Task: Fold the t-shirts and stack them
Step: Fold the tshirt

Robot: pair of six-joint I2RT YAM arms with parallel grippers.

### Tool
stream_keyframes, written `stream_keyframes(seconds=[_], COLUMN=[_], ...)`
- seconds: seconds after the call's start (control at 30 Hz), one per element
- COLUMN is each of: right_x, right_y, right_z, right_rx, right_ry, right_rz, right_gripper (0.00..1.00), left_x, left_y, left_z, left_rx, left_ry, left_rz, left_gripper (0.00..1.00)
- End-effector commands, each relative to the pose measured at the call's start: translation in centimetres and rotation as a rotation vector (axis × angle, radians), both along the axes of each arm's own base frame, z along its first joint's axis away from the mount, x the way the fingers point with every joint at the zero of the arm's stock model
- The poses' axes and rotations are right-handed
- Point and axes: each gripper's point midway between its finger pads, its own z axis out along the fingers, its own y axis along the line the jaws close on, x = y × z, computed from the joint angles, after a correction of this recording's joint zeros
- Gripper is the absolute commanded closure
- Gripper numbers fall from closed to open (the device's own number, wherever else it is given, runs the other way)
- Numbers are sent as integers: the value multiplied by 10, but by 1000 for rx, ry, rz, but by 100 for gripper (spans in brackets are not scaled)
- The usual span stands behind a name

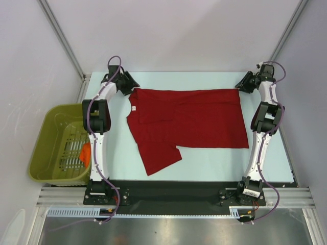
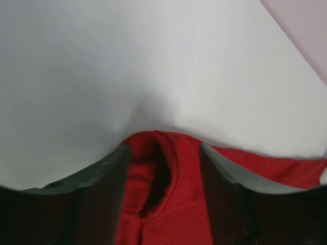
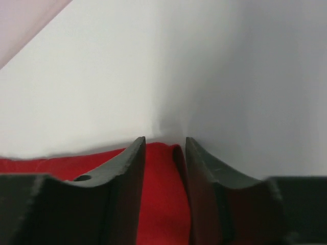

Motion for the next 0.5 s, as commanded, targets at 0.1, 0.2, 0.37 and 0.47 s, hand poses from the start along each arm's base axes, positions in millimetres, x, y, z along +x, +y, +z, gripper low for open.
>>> stream_keyframes(seconds=[0.1,0.2,0.37,0.47], right_x=[-33,-58,-86,-101], right_y=[-56,-76,-58,-38], right_z=[46,67,99,106], right_rx=[-90,-120,-98,-42], right_ry=[103,146,134,112], right_rz=[-222,-297,-293,-294], right_gripper=[44,42,44,50], left_x=[-16,-37,-97,-137], left_y=[33,28,-10,-40], left_z=[61,93,110,104], left_rx=[213,260,248,216], left_ry=[-43,-83,-97,-73], left_rz=[79,74,-64,-156], left_gripper=[25,25,33,40])
